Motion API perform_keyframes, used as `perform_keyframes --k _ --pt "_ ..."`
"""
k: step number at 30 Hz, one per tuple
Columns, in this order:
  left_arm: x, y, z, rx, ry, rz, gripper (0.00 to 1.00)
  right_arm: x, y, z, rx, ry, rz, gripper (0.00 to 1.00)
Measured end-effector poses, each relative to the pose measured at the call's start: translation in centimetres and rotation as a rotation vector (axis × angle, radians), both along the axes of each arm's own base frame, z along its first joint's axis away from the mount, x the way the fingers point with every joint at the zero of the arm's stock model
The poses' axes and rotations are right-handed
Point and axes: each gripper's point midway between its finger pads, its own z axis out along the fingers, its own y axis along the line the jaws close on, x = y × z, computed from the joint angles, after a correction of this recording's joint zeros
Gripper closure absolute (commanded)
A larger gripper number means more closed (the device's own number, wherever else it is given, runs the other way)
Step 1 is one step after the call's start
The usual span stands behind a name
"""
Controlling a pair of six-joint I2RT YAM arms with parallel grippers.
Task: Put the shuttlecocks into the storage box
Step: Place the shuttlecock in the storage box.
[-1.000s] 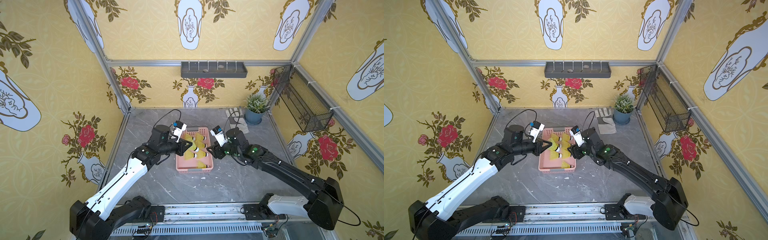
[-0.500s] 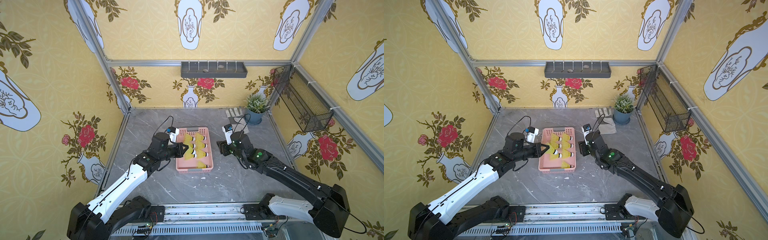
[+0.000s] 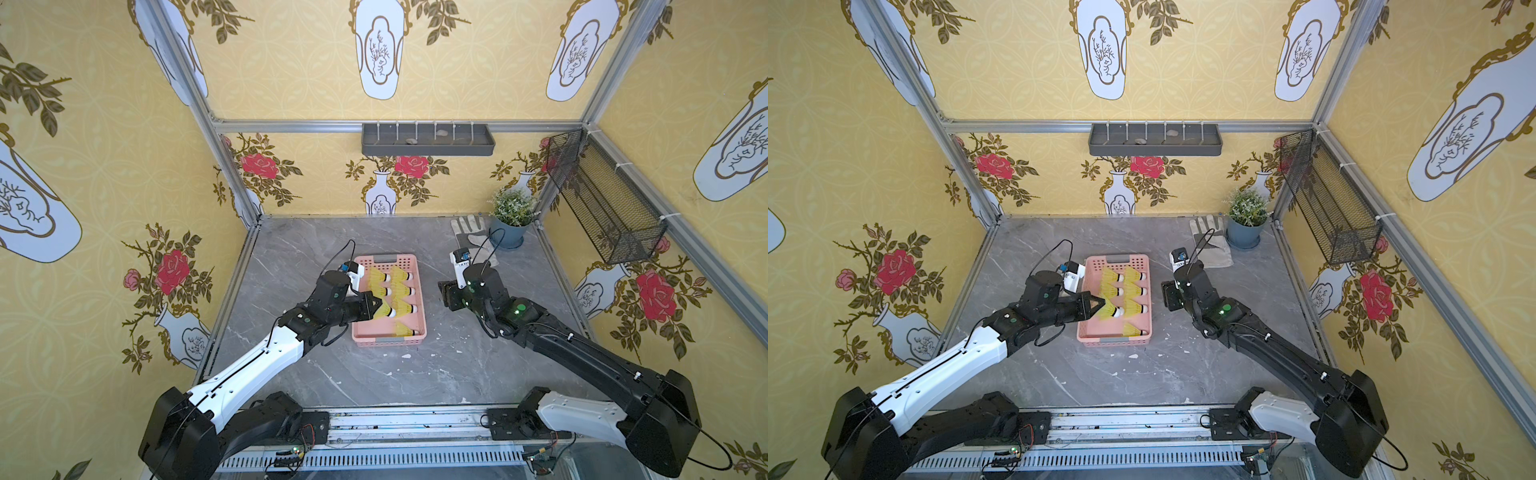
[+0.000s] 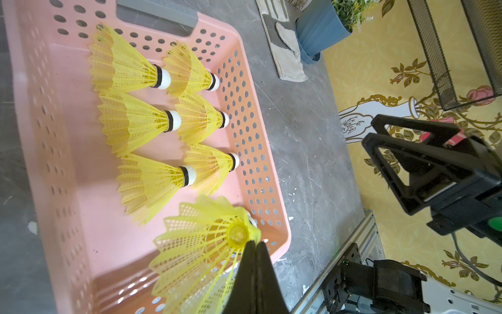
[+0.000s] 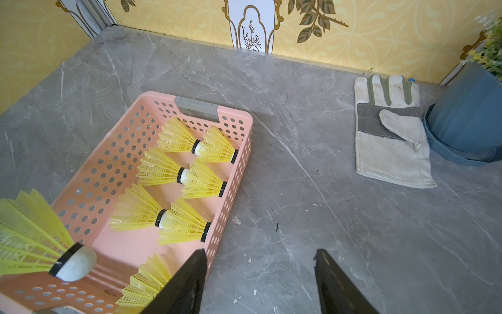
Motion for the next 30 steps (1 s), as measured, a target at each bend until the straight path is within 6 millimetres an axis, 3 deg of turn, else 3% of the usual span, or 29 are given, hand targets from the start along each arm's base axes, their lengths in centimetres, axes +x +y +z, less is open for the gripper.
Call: perform_keyframes --k 18,30 --pt "0.0 -1.3 -3.5 0.065 0.066 -0.022 1.0 -0.1 -0.2 -0.8 -0.002 0.016 -0.004 0.36" --pt "0.2 -1.1 -5.1 0.136 0.068 0.013 1.0 -0.2 -0.2 -1.1 -0.003 0.027 0.003 0.36"
